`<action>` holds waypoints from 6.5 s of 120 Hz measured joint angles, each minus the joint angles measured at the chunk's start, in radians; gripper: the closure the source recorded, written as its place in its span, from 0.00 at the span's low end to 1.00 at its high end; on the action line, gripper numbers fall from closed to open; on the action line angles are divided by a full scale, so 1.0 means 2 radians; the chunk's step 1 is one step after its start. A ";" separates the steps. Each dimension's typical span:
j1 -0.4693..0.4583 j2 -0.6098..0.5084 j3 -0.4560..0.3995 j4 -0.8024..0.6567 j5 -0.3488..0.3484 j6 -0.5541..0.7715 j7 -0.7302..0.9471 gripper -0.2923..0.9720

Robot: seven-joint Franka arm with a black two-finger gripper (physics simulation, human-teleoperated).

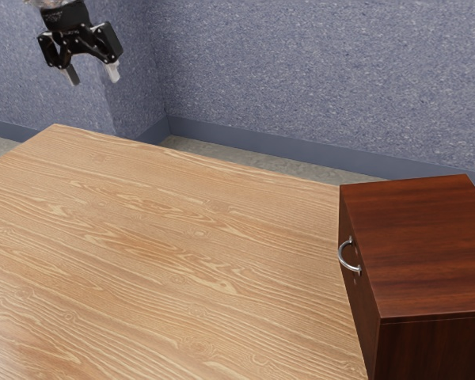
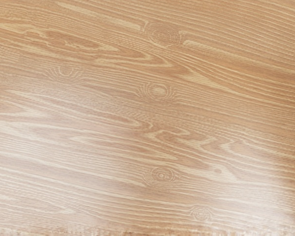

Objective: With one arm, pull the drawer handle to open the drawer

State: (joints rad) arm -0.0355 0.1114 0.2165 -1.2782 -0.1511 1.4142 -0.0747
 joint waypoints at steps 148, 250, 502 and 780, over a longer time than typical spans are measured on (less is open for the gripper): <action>-0.196 -0.069 -0.021 -0.307 0.073 0.231 -0.366 0.23; -0.200 0.026 -0.104 -0.322 0.048 0.432 -0.471 0.23; -0.252 0.098 -0.102 -0.309 -0.015 0.561 -0.501 0.30; -0.244 -0.174 -0.016 -0.494 -0.008 0.509 -0.423 0.25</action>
State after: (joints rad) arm -0.5240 -0.2362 0.1839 -2.2654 -0.1671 2.4320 -0.9210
